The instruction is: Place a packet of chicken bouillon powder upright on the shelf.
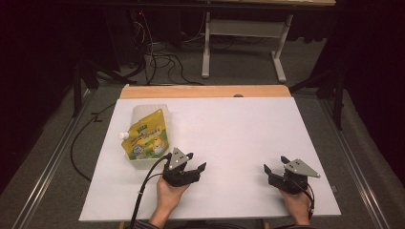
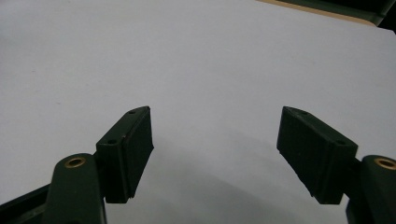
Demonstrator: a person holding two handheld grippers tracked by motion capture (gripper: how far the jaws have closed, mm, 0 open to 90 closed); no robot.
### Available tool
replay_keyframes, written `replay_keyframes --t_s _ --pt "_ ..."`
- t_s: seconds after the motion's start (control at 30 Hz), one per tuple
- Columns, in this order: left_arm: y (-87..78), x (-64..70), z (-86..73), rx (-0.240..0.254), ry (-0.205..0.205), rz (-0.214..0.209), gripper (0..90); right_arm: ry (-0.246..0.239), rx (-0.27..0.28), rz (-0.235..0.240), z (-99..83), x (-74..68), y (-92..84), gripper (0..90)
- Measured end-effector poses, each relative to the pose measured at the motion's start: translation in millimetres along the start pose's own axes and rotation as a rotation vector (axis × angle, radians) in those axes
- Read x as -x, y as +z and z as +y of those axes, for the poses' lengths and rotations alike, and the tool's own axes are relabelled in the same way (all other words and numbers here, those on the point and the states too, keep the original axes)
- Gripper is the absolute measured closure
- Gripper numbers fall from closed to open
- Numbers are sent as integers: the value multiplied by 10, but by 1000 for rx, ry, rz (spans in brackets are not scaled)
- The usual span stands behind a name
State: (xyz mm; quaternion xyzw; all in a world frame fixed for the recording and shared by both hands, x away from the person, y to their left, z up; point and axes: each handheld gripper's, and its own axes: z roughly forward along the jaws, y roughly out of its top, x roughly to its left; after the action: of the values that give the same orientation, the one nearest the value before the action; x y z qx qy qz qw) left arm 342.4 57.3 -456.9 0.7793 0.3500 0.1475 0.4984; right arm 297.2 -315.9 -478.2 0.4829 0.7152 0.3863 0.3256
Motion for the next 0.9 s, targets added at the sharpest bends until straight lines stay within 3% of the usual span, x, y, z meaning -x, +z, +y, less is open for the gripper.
replay_keyframes --t_s 0.43,0.8,0.9 --pt "98 -24 -36 26 6 48 385 -1 0 0 0 0 0 271" --pt "185 -48 -78 28 -8 67 385 0 0 1 0 0 0 271" --pt "223 -58 -113 9 -9 74 387 0 0 0 0 0 0 271"
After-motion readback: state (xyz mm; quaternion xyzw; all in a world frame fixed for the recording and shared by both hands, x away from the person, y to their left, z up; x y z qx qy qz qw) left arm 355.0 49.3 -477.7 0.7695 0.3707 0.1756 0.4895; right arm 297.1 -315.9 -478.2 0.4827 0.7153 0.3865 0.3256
